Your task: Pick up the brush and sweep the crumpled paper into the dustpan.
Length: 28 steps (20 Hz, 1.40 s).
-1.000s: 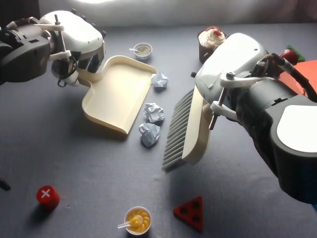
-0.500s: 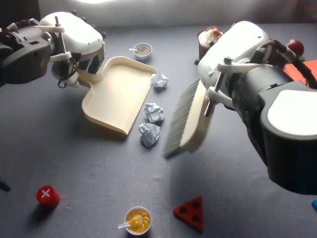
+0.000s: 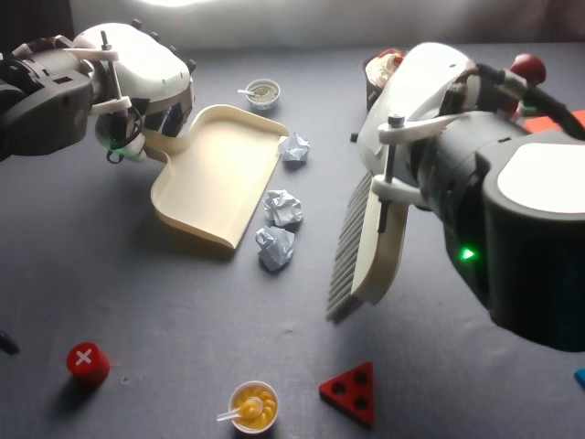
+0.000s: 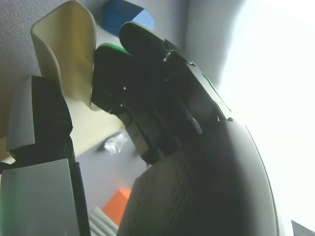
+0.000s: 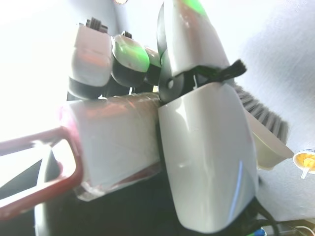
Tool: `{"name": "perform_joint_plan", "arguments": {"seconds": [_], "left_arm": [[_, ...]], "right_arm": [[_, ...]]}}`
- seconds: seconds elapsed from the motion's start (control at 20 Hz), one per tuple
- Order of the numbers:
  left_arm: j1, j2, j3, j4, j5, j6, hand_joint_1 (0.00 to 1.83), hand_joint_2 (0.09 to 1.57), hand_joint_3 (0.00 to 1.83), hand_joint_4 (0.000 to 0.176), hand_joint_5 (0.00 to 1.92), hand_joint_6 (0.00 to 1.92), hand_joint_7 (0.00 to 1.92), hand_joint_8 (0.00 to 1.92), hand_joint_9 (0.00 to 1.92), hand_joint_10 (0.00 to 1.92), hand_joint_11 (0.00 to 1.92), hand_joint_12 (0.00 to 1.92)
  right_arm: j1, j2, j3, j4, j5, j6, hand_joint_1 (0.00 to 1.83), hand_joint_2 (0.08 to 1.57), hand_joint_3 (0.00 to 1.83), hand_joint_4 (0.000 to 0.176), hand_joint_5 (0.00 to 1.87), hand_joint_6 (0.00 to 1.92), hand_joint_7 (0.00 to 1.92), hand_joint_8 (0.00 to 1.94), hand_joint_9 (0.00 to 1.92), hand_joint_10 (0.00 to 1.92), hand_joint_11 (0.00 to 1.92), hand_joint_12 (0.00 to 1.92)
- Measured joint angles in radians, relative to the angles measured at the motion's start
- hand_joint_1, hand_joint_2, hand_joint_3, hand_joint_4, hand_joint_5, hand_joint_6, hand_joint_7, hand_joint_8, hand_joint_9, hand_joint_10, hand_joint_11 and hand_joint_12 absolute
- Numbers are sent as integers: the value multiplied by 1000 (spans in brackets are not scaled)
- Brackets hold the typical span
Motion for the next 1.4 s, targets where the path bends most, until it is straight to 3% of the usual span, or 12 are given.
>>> {"name": "perform_joint_plan", "arguments": {"seconds": [0.25,0.4,0.8,1.2,1.4], "left_arm": [[8,-1,0,-8,-11,0,1386,1071,0,0,1034,866,1114,566,992,1168,724,1209],[8,-1,0,-9,-14,0,1384,1080,1,0,1013,898,1071,640,983,1184,726,1197],[8,-1,0,-11,-14,0,1384,1081,0,0,1005,910,1080,631,978,1190,713,1223],[8,-1,-10,-11,-16,13,1387,1070,0,0,1032,868,1125,553,988,1172,727,1183],[8,-1,-10,-11,-19,19,1382,1085,1,0,1009,911,1051,680,967,1199,717,1177]], "right_arm": [[4,-55,42,0,-41,5,1602,1207,0,135,983,1921,1065,1941,1258,1921,1445,1921],[5,-80,82,32,-51,-22,1608,1204,0,135,990,1921,1072,1941,1262,1921,1447,1921],[-15,-147,153,40,-61,-45,1604,1213,0,146,1009,1921,1107,1941,1295,1921,1448,1921],[-56,-212,235,-28,-61,-48,1626,1212,0,163,1001,1921,1078,1941,1268,1921,1453,1921],[-70,-247,280,-73,-66,-46,1620,1215,1,171,984,1921,1094,1941,1292,1921,1460,1921]]}}
